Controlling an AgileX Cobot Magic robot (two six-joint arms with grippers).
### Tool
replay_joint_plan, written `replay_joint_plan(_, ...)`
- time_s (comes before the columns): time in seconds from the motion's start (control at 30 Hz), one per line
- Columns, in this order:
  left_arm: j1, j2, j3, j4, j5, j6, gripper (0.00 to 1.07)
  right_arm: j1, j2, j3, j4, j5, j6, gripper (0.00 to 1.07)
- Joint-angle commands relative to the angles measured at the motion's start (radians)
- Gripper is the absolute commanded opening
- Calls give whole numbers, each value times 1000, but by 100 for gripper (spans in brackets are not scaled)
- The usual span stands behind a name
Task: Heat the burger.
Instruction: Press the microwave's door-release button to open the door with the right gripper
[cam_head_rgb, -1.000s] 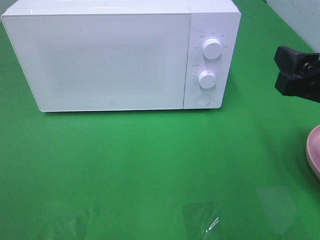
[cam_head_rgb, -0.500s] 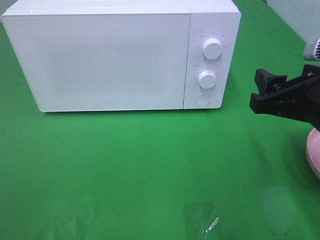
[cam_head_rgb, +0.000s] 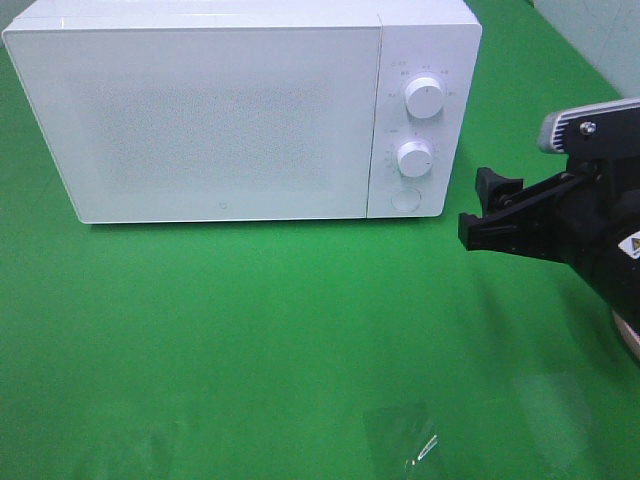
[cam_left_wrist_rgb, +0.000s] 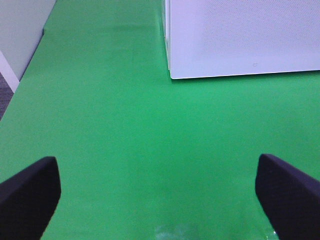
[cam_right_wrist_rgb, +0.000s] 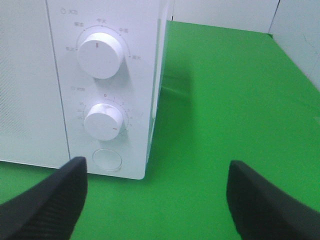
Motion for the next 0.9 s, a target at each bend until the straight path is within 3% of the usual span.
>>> replay_joint_plan(0.03,3,-22,4,-9,-13,1,98,83,53,-31,88,-92,5,76)
replay_joint_plan(0.33,3,-22,4,-9,-13,1,98,159,177,-128,119,-113,2,76)
replay_joint_plan(0.7,3,-22,4,-9,-13,1,98,162,256,-201,119,-111,9,76)
replay_joint_plan(0.9,3,-22,4,-9,-13,1,98,162,263,-201,117,-113,164,76)
